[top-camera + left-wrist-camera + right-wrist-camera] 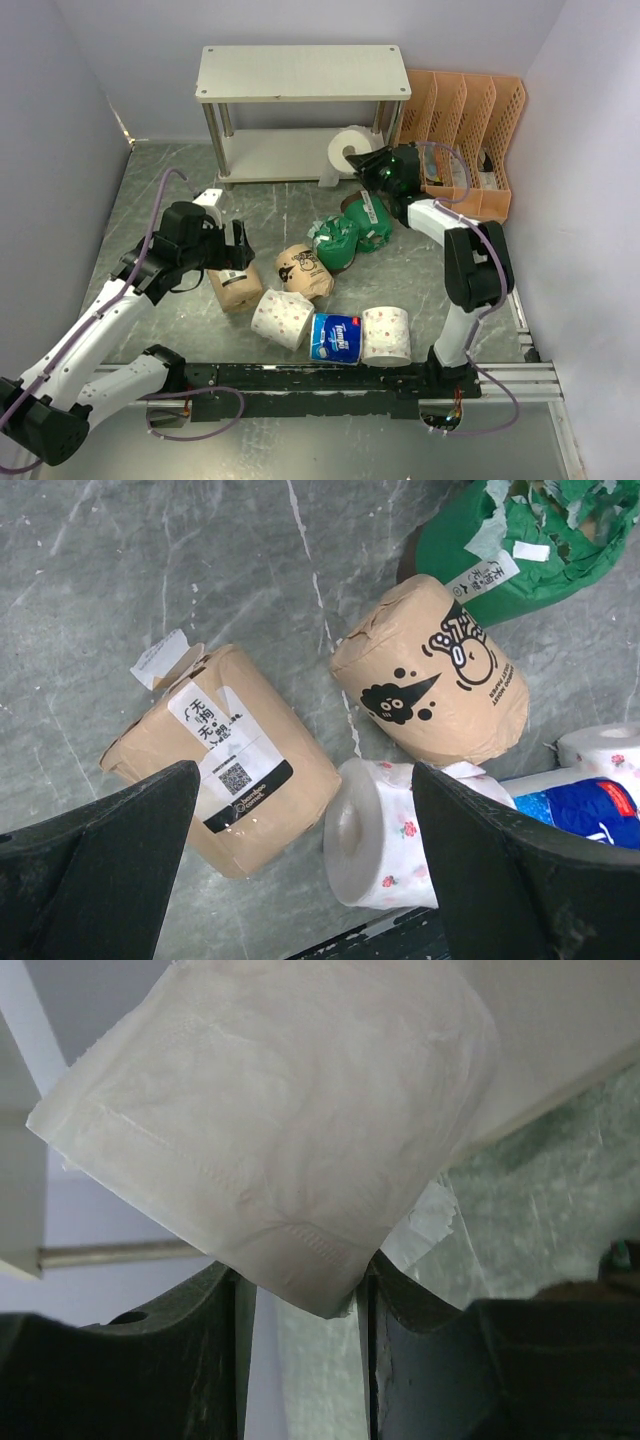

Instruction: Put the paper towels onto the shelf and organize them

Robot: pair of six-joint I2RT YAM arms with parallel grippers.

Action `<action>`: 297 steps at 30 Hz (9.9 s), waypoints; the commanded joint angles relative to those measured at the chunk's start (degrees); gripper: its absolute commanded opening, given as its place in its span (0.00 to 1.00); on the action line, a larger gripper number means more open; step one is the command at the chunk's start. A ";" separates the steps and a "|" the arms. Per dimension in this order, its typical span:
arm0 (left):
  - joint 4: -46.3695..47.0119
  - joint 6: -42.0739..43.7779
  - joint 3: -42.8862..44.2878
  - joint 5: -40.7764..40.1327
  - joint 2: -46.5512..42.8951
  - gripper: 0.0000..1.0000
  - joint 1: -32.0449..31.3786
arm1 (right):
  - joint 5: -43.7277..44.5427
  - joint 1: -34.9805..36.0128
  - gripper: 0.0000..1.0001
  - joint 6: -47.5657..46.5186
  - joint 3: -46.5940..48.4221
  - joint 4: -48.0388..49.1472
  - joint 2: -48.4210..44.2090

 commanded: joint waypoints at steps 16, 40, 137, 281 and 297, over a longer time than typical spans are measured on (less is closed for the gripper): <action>-0.76 -1.11 0.87 -4.00 0.78 0.99 -0.33 | 1.22 -2.73 0.00 23.24 16.07 9.88 15.17; -0.94 -0.88 0.99 -4.25 1.93 0.99 -0.31 | -2.30 -6.37 0.43 22.74 17.83 3.88 16.32; -0.40 11.28 0.29 35.72 30.80 0.62 20.62 | -6.13 15.69 1.00 -36.05 -35.47 -13.76 -53.51; 56.64 81.67 77.91 -31.56 68.27 0.78 -5.70 | 18.90 10.18 1.00 -42.83 -16.51 -43.96 -45.86; 51.20 78.06 80.28 -32.25 57.61 1.00 -12.12 | 19.64 5.47 1.00 -34.53 -22.58 -41.31 -47.92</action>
